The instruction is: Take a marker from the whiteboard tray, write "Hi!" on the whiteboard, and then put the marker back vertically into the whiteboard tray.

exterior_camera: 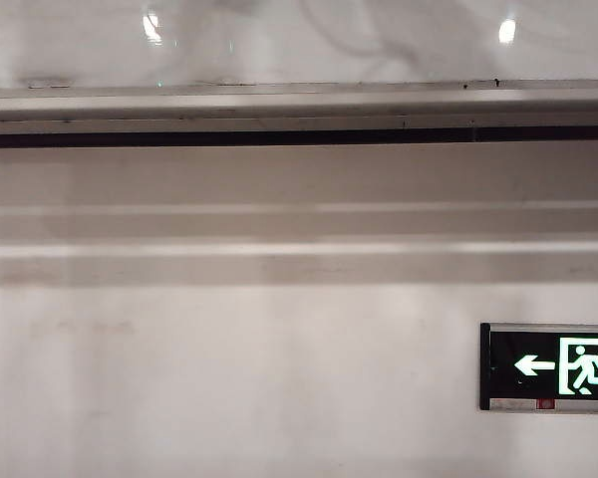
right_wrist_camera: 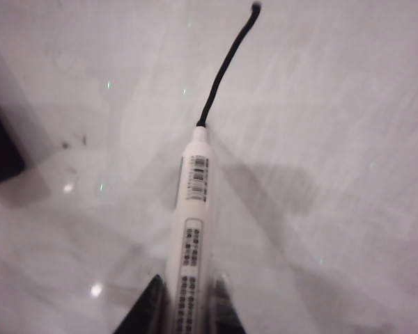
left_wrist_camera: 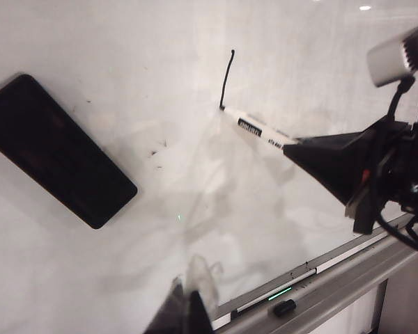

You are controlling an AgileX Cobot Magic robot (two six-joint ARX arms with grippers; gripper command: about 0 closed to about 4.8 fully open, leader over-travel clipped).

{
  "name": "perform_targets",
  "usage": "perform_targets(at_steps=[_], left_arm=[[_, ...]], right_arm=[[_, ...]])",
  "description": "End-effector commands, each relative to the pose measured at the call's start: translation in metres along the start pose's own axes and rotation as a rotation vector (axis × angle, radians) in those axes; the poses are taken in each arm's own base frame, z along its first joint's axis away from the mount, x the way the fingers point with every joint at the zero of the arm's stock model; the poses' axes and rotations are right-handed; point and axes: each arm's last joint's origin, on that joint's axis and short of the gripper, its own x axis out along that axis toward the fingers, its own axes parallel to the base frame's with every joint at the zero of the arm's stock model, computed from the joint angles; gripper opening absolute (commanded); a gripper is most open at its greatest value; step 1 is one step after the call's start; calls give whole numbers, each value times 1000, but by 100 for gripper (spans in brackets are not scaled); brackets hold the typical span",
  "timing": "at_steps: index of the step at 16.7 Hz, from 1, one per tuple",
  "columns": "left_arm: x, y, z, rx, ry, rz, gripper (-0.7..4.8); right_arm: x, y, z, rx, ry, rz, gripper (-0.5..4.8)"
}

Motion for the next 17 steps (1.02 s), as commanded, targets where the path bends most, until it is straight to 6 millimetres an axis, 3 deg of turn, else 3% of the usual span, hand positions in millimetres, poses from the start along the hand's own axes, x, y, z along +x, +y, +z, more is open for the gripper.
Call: perform_targets(at_steps=[1, 5, 17], left_arm=[[-1, 0, 2, 2, -16, -5, -6], [-1, 0, 3, 2, -16, -5, -6], [-1, 0, 3, 2, -16, -6, -7]], right_arm=[[-4, -2, 5, 13, -17, -10, -1], [-27, -6, 29, 28, -145, 4, -1], [-12, -3, 19, -17, -128, 7, -1]])
